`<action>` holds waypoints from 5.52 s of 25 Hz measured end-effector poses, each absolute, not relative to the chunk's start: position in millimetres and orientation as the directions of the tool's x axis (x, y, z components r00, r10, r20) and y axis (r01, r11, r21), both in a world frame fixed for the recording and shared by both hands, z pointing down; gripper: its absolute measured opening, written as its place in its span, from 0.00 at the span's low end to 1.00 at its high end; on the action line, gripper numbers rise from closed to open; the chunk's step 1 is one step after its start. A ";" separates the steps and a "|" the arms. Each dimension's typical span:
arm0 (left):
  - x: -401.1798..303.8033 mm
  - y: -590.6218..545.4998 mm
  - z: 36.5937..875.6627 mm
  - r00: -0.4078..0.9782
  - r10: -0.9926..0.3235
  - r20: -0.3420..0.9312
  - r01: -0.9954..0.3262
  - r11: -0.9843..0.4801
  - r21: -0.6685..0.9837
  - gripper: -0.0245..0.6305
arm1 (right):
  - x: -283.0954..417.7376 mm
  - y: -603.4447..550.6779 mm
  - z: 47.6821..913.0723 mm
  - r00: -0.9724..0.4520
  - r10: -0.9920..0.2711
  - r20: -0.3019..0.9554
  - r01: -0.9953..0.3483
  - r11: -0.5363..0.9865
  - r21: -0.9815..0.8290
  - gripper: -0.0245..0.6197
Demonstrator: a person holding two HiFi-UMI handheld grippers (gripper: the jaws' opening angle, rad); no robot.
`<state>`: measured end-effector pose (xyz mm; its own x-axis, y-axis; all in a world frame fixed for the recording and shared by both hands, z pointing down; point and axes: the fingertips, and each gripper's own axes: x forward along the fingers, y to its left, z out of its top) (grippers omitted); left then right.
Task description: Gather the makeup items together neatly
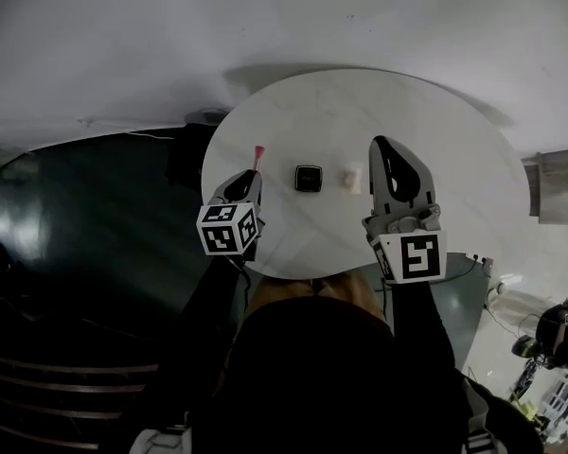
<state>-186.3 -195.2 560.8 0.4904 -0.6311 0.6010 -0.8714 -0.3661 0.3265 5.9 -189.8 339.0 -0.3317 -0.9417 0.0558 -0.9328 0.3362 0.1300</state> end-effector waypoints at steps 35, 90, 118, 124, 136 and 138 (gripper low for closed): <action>-158.4 -192.1 662.5 0.341 -0.505 0.793 -0.931 -0.300 0.209 0.34 | 44.5 -181.4 331.6 -0.251 -0.966 0.055 -0.951 0.257 0.169 0.08; -67.5 -68.7 336.3 0.383 -0.882 0.275 -0.798 -0.466 -0.381 0.31 | 59.8 -81.8 314.2 -0.606 -0.796 0.003 -0.763 0.582 0.281 0.08; -83.0 -76.7 334.7 0.306 -0.919 0.248 -0.834 -0.384 -0.396 0.06 | 49.8 -93.8 323.9 -0.637 -0.771 0.012 -0.738 0.614 0.279 0.08; -82.5 -77.6 334.3 0.309 -0.918 0.249 -0.833 -0.388 -0.395 0.06 | 48.3 -94.6 324.1 -0.639 -0.769 0.017 -0.732 0.615 0.293 0.08; -83.3 -81.5 334.6 0.307 -0.918 0.251 -0.832 -0.387 -0.398 0.06 | 49.3 -96.9 326.8 -0.630 -0.776 0.042 -0.731 0.610 0.305 0.08; -83.4 -82.0 333.6 0.308 -0.918 0.249 -0.832 -0.386 -0.398 0.06 | 50.4 -96.8 327.1 -0.627 -0.778 0.046 -0.733 0.609 0.303 0.08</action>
<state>-83.4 -82.0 333.6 0.3076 -0.9184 0.2488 -0.8320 -0.3865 -0.3979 50.4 -96.8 327.1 -0.6268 -0.7779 0.0458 -0.7334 0.6087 0.3027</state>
